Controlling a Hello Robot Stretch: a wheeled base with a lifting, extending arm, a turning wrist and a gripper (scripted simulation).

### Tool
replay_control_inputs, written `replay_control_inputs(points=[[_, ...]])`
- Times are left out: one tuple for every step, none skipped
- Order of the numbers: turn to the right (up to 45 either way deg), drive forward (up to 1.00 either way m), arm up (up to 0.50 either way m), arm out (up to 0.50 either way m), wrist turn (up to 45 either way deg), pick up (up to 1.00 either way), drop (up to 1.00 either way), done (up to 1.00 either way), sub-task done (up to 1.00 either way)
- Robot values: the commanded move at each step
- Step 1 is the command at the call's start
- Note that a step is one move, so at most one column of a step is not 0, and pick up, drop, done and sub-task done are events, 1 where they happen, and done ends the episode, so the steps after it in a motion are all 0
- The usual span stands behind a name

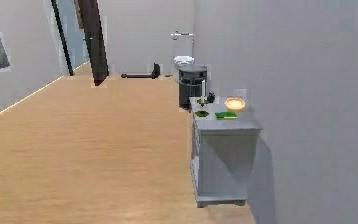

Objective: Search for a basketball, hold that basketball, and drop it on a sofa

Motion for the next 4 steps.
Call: replay_control_inputs(points=[[-24.0, 0.0, 0.0, 0.0, 0.0, 0.0, 0.0, 0.0, 0.0], [0.0, 0.8, 0.0, 0.0, 0.0, 0.0, 0.0, 0.0, 0.0], [-6.0, 0.0, 0.0, 0.0, 0.0, 0.0, 0.0, 0.0, 0.0], [0.0, 1.0, 0.0, 0.0, 0.0, 0.0, 0.0, 0.0, 0.0]])
